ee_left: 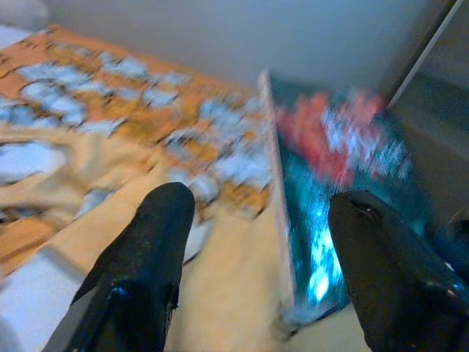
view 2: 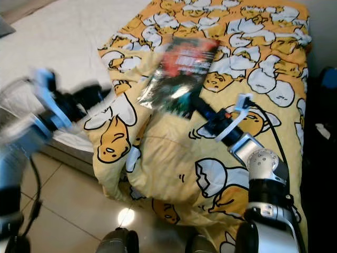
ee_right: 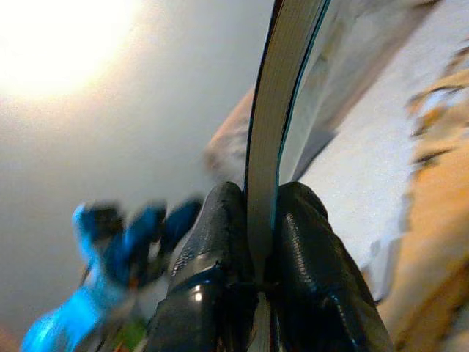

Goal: Clean up the room

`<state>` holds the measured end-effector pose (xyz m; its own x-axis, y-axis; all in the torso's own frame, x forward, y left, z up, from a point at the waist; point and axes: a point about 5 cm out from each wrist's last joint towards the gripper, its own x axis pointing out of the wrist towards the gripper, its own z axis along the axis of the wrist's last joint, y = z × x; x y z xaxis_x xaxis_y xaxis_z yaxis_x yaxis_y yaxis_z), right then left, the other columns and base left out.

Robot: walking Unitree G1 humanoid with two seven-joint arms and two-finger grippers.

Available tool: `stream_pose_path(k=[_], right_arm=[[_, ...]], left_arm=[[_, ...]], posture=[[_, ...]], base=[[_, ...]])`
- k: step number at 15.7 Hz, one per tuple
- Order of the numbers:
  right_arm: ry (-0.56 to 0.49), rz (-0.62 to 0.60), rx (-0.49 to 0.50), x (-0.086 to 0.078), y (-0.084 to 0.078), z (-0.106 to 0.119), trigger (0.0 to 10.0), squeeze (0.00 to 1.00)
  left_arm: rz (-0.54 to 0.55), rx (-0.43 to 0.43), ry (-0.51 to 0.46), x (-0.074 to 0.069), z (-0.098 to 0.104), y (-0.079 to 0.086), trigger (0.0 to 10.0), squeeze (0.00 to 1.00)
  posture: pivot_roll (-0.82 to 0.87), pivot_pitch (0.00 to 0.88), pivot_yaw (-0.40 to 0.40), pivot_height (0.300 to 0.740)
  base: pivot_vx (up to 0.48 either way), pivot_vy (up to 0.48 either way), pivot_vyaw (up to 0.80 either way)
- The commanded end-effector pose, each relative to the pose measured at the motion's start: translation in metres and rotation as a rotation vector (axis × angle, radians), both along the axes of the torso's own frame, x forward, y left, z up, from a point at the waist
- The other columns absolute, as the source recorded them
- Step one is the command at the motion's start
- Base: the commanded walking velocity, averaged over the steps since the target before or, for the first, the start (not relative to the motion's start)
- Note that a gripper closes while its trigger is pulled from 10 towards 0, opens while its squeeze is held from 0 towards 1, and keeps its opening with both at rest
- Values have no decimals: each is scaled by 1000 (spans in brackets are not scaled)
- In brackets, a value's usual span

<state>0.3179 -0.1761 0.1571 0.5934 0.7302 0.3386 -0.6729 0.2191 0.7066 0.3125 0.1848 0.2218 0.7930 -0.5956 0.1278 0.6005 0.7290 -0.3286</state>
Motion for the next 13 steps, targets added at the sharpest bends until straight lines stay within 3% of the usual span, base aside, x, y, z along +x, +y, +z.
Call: stream_pose_path(k=[1, 4, 5, 6, 7, 10, 13], right_arm=[[-94, 68, 15, -5, 4, 18, 0, 0], [-138, 158, 8, -19, 11, 25, 0, 0], [-144, 173, 5, -21, 13, 26, 0, 0], [-156, 219, 9, -28, 19, 29, 0, 0], [-157, 236, 11, -30, 20, 29, 0, 0], [-145, 284, -5, -39, 26, 26, 0, 0], [-141, 317, -1, -45, 30, 26, 0, 0]], left_arm=[[-26, -60, 26, 1, -1, 3, 10000, 1000], [-76, -234, 69, 5, -3, 0, 10000, 1000], [-82, -249, 90, 5, -5, -1, 10000, 1000], [-196, -285, 183, 0, -16, -7, 10000, 863], [-250, -314, 197, -3, -19, -11, 10000, 0], [-414, -471, 222, -7, -20, -23, 10000, 0], [-437, -463, 247, -3, -27, -31, 10000, 0]], posture=[[39, 9, 81, 740], [38, 0, 96, 740], [39, 0, 95, 740], [40, 0, 95, 740], [38, 0, 93, 740], [36, 0, 94, 740], [29, 0, 100, 740]], base=[[0, 0, 0], [0, 0, 0], [0, 0, 0], [0, 0, 0], [0, 0, 0], [0, 0, 0], [0, 0, 0]])
